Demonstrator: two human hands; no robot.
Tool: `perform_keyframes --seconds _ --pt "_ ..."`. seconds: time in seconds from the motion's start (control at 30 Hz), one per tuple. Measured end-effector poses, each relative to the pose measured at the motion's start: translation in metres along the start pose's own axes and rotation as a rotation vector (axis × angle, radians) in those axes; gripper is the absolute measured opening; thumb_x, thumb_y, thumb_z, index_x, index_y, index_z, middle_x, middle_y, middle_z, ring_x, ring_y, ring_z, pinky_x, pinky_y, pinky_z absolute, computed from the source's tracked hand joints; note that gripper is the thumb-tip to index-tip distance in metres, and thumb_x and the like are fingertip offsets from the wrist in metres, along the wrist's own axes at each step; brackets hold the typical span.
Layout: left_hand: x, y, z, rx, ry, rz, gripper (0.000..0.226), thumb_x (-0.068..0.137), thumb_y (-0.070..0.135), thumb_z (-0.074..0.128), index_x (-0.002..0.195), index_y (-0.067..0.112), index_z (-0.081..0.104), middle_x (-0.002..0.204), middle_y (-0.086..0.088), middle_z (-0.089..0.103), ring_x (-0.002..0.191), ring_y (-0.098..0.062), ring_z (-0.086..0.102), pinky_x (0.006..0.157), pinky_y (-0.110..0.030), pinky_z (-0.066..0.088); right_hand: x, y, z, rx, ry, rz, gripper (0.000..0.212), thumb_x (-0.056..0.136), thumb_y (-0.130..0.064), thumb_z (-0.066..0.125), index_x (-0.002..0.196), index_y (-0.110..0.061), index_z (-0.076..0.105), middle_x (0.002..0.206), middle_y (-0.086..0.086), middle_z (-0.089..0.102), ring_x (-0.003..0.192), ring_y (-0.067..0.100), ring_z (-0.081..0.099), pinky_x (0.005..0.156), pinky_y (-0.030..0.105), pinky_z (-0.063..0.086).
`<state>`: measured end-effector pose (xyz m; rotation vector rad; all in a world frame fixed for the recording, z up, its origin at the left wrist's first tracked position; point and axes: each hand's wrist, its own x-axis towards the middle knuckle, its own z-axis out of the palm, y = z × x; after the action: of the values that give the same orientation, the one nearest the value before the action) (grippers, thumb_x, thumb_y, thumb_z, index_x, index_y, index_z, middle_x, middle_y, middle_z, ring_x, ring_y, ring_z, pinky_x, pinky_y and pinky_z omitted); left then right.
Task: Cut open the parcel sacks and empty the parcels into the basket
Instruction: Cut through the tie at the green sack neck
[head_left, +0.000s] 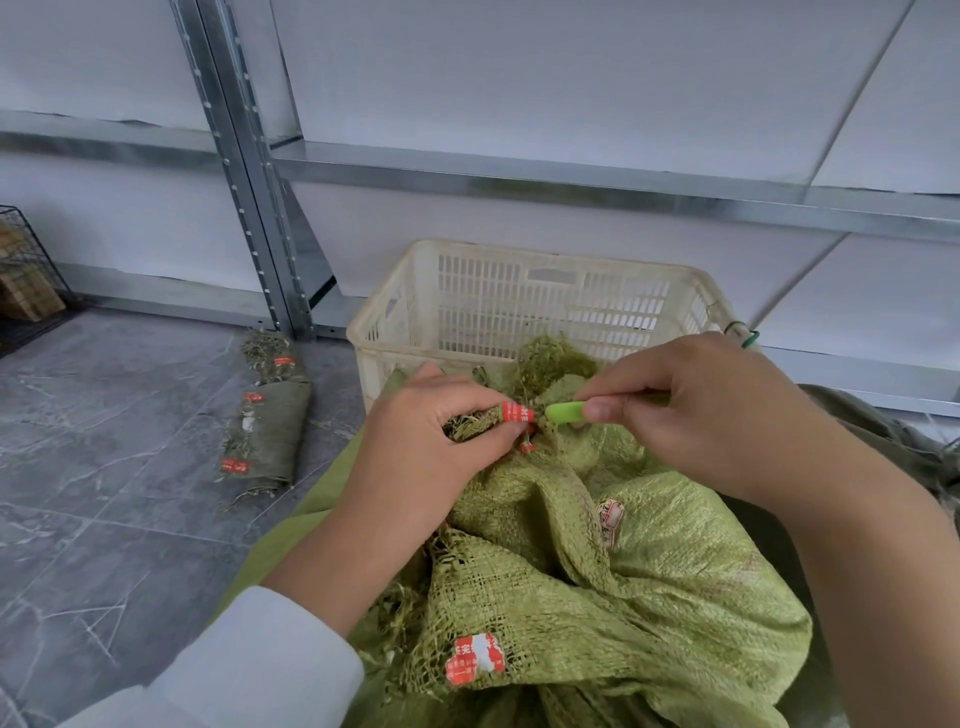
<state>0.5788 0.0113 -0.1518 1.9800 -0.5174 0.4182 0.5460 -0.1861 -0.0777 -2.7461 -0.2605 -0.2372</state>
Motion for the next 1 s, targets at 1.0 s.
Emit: perform_keyframes --seconds 1.0 --pt "-0.007 -0.012 0.012 -0.262 -0.211 -0.242 0.018 0.082 0.05 0.067 0.087 0.033 0.067 0.081 0.009 0.066 0.078 -0.005 0.063 0.071 -0.021 0.046 0.018 0.004 0.036 0.045 0.224 -0.151 0.027 0.092 -0.007 0.057 0.073 -0.023 0.066 0.075 -0.036 0.058 0.089 -0.007 0.036 0.081 0.025 0.016"
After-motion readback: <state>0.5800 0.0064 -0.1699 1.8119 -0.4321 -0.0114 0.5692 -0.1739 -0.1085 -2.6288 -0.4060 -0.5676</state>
